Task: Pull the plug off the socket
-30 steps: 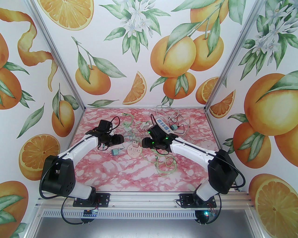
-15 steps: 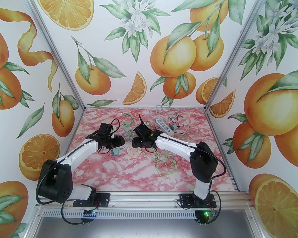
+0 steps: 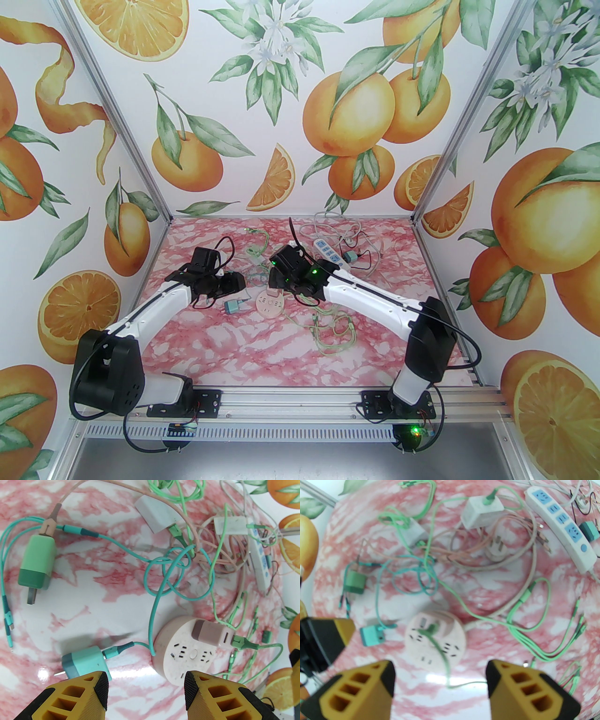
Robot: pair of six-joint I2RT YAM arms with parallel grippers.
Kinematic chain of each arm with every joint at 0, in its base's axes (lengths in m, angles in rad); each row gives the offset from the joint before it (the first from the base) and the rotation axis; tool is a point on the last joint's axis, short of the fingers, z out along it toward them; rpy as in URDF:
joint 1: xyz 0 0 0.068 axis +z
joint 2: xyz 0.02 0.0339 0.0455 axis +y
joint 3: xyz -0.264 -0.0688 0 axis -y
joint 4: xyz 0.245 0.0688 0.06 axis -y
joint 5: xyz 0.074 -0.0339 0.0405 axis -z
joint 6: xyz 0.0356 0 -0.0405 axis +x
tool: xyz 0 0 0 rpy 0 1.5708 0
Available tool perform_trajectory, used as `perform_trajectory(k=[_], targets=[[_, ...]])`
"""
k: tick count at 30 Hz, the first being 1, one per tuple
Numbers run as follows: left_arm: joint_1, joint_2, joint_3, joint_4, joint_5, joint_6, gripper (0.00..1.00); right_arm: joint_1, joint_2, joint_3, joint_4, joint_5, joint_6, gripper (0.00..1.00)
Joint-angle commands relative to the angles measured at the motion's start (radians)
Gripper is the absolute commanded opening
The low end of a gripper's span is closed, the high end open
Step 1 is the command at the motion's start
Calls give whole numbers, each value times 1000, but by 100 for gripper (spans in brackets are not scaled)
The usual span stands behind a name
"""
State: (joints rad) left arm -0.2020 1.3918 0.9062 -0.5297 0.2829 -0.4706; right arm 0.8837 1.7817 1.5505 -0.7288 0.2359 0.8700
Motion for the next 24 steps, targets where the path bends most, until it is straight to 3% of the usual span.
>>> perform_trajectory(k=[1, 13, 24], targets=[[13, -36, -14, 8, 21, 26, 57, 7, 108, 96, -97, 37, 72, 69], [18, -76, -57, 16, 81, 24, 57, 8, 359, 284, -203, 9, 145, 70], [13, -82, -71, 28, 103, 21, 57, 6, 432, 307, -211, -20, 169, 60]])
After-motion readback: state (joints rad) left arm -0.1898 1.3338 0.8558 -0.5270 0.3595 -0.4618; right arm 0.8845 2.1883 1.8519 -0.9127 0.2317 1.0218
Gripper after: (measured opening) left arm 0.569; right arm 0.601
